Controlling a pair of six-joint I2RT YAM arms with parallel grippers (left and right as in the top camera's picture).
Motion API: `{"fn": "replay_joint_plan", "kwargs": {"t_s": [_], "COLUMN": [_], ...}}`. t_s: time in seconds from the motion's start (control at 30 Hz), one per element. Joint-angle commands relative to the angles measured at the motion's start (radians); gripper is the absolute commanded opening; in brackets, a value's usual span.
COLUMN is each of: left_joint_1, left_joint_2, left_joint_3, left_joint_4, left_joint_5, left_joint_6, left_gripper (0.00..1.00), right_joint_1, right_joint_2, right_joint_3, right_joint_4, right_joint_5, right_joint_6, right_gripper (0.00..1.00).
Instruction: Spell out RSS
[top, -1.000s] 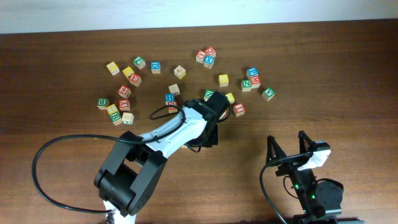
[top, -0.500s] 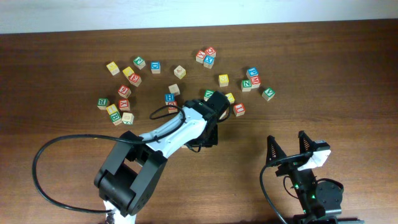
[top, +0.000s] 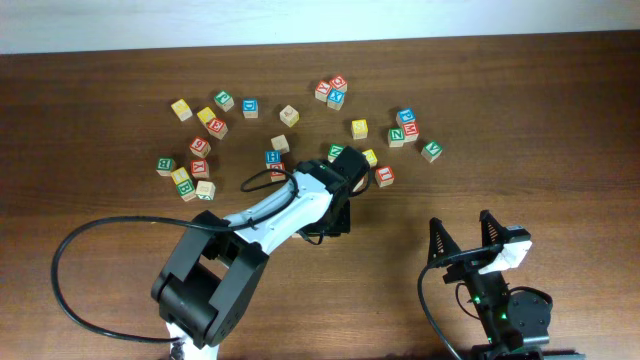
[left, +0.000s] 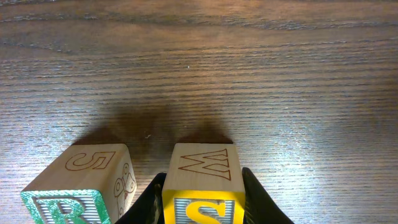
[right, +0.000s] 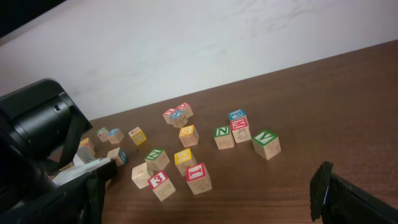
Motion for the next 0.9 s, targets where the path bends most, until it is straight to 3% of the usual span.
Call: {"fn": "replay_joint_plan", "kwargs": {"t_s": [0.0,0.87], "left_joint_1": [0.005,0.005], "left_joint_2": [0.008,0.008], "left_joint_3": [-0.008,0.028], "left_joint_4": [0.002,-0.025], "left_joint_5": [-0.011,-0.041], "left_joint_6": [0.012,0.011], "left_gripper": [0.23,0.23], "right_joint_1": [0.006,0.006], "right_joint_2": [-0.002,-0.002], "right_joint_3": [-0.005,-0.005], "right_joint_4": [-0.005,-0.005], "right_joint_5": [-0.016,-0.016], "right_joint_6": [0.002,0.001], "right_gripper": [0.98,0.98]}}
